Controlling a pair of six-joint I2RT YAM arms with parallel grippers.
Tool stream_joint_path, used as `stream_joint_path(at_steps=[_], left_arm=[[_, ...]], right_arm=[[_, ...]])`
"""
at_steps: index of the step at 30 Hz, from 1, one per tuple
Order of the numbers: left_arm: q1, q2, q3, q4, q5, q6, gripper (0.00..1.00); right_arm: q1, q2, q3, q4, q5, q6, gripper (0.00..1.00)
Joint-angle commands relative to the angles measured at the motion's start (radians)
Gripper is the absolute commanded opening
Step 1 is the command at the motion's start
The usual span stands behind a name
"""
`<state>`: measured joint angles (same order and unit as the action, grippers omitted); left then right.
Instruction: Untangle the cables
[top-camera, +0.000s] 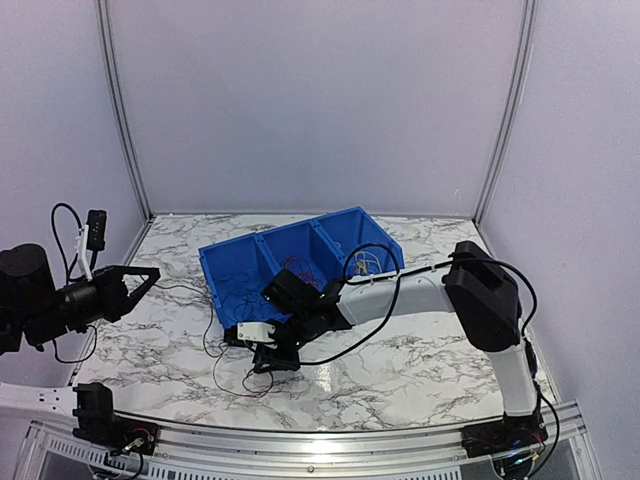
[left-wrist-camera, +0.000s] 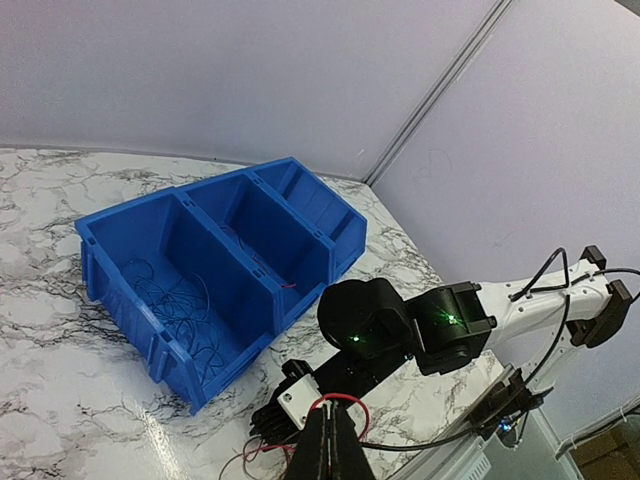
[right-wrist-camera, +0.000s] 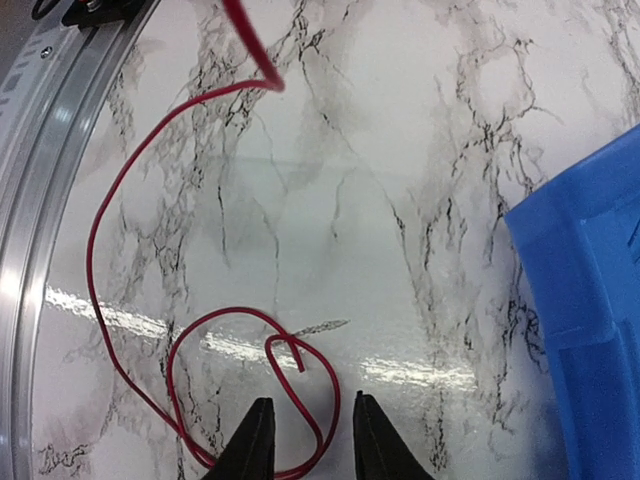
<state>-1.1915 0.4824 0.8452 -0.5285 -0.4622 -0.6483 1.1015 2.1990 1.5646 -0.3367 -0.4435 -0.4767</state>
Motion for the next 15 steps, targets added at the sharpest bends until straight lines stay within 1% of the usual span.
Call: stream_joint_path(at_steps=[1, 3, 4, 7, 10, 15], left_arm=[[-0.002, -0.024, -0.024, -0.015, -0.026, -0.008, 0.00], [-0.002, -0.029, -0.031, -0.026, -0.037, -0.011, 0.00], [-0.002, -0.032, -0.035, -0.035, -0.049, -0.019, 0.00], [-0.002, -0.042, -0.034, -0.086, -0.093, -0.047, 0.00], [-0.002, -0.057, -0.032, -0.174, -0.164, -0.097, 0.00], [-0.002, -0.081, -0.031, -0.284, -0.278, -0.184, 0.00]], right_arm=[[0.000, 0.014, 0.050, 0.005, 0.005, 0.009, 0.17], [0.000, 0.009, 0.055, 0.001, 0.021, 0.014, 0.04], [-0.002, -0.003, 0.057, -0.010, 0.028, 0.015, 0.00], [-0.020, -0.091, 0.031, -0.046, 0.047, 0.000, 0.00], [-0.064, -0.232, -0.012, -0.098, 0.039, -0.013, 0.00], [-0.228, -0.462, -0.066, -0.134, -0.088, 0.032, 0.00]])
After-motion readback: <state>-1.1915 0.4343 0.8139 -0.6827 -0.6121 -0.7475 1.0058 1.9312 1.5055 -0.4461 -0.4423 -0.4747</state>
